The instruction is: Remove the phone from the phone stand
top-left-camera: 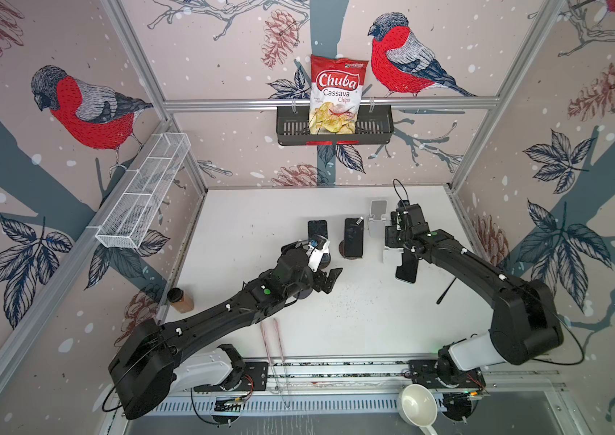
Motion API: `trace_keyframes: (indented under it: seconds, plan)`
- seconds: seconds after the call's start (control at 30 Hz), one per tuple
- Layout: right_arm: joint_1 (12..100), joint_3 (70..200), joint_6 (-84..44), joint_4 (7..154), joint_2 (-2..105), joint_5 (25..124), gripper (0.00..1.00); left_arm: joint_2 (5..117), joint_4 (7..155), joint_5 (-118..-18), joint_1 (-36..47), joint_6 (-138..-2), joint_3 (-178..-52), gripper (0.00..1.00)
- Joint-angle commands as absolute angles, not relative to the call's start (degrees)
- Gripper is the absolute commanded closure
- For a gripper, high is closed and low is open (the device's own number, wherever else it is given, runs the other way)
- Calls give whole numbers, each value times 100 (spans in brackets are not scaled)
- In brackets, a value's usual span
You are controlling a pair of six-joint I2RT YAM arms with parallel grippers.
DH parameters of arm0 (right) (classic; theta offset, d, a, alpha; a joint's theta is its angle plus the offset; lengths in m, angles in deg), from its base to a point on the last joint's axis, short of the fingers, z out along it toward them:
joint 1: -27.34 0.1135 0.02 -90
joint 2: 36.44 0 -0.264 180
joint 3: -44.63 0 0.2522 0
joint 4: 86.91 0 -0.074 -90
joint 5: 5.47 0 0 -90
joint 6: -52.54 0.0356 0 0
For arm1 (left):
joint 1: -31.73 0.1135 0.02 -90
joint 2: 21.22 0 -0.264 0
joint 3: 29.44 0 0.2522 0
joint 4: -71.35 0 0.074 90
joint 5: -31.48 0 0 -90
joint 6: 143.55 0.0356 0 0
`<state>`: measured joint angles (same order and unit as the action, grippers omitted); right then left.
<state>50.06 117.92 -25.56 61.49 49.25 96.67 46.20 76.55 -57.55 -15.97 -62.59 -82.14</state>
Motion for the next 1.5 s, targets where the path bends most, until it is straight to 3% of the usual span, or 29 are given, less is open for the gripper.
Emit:
trace_keyframes:
  seconds: [0.0,0.9,1.47]
  plan:
    - [5002,11781,-2798,6490,5033,9343,43,4614,7388,-5826,-1590,-6164,-8249,3]
    - [5003,11882,-3298,7078,5971,9385,38,4527,7300,-5738,-1590,-6287,-8122,3]
    - [5020,11691,-3141,7158,5634,9360,11,4419,7351,-5710,-1590,-6381,-8117,3]
